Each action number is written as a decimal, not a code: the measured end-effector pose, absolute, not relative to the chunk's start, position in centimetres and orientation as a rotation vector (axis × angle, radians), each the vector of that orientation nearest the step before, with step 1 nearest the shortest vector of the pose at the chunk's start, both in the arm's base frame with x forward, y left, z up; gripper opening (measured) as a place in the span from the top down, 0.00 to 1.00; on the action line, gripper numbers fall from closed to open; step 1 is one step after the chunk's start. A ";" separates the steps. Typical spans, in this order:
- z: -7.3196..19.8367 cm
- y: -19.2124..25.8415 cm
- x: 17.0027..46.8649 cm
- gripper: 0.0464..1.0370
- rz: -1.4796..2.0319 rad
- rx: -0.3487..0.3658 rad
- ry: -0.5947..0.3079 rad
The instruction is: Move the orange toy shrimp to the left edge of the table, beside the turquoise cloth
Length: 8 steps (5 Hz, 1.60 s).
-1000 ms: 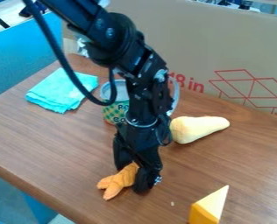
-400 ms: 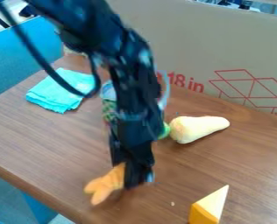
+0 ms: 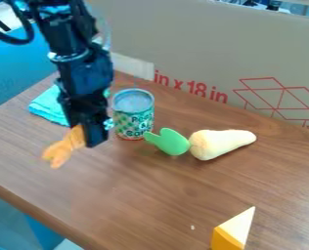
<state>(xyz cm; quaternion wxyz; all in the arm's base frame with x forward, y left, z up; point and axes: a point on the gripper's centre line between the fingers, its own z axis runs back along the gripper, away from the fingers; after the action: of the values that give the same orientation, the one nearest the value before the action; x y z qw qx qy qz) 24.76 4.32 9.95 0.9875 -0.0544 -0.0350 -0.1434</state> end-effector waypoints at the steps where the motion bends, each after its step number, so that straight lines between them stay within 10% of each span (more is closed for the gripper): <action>1: 7.8 8.0 24.7 0.50 -0.217 -0.154 -0.012; 8: 2.0 20.7 27.1 0.51 0.053 0.096 -0.025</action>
<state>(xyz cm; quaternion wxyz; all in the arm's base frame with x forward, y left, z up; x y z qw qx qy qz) 27.14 20.70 2.00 0.9984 0.0478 -0.0122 0.0266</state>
